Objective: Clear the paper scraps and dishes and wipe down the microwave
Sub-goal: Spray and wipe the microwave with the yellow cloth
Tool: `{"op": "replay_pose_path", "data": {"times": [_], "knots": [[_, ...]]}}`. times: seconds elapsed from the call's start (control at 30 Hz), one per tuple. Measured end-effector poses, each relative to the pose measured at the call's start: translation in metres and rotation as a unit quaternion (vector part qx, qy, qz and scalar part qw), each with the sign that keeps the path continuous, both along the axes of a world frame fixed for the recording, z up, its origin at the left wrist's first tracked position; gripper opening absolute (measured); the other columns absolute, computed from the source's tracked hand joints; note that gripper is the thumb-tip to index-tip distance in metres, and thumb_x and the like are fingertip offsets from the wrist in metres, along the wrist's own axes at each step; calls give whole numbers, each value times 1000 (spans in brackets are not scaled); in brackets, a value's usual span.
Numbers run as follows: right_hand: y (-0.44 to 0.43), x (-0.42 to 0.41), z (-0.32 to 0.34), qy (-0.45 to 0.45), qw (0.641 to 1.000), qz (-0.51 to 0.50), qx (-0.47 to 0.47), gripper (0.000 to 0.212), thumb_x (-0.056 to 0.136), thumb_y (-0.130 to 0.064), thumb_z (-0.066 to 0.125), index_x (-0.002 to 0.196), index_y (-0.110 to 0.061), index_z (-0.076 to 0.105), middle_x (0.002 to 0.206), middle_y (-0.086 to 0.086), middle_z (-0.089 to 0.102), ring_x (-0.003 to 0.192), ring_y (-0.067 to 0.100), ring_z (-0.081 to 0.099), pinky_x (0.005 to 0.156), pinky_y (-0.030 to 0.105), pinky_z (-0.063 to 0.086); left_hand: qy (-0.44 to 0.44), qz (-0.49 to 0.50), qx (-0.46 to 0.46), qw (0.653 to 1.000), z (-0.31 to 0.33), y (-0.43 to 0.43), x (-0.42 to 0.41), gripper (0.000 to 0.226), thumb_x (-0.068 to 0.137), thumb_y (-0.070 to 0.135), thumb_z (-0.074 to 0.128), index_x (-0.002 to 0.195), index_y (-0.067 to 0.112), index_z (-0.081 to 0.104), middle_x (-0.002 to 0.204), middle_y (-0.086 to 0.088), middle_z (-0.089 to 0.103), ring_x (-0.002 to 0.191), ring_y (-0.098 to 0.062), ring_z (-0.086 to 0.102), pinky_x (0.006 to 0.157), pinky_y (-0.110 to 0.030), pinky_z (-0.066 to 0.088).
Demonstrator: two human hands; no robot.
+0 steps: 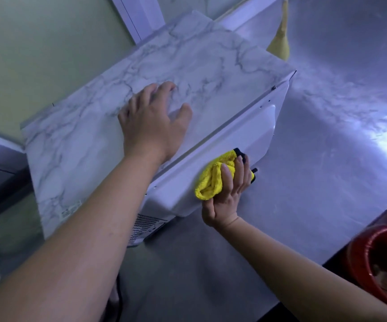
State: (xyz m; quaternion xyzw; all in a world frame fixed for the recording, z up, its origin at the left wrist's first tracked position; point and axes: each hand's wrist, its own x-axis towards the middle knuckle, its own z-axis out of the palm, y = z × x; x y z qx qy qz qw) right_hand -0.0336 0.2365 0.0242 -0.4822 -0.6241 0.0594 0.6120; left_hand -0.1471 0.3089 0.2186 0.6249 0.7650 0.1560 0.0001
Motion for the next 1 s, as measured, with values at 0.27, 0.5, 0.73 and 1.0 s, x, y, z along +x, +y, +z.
{"op": "replay_pose_path", "data": {"times": [0.27, 0.5, 0.73, 1.0], "knots": [[-28, -38, 22, 406, 873, -4, -270, 66, 103, -39, 31, 156, -1, 15, 164, 15, 14, 152, 23, 16, 124, 36, 14, -7, 7, 2, 1000, -1, 0, -1, 53, 83, 61, 40, 133, 45, 48, 149, 11, 42, 138, -18, 33, 114, -42, 19], [-2, -2, 50, 675, 537, 1, -506, 46, 99, -54, 40, 134, -30, 55, 128, -2, 66, 116, 22, 63, 97, 41, 52, -10, 2, -9, 1000, -1, 0, 0, 51, 85, 61, 39, 132, 44, 48, 147, 10, 42, 137, -18, 33, 113, -41, 18], [-49, 70, 69, 661, 418, 180, -597, 15, 83, -31, 54, 78, -17, 54, 65, 0, 56, 61, 18, 59, 66, 28, 50, -6, -1, -27, 1000, 1, 1, -1, 54, 88, 60, 40, 137, 41, 46, 150, 7, 41, 138, -21, 32, 113, -44, 18], [-34, 95, 158, 549, 689, 131, -456, 58, 89, -57, 57, 129, -14, 61, 116, 10, 66, 104, 29, 64, 89, 42, 51, 26, -98, -153, 983, 13, -34, -40, 62, 96, 68, 23, 154, 47, 14, 167, 7, 5, 153, -19, 4, 121, -46, 1]]}}
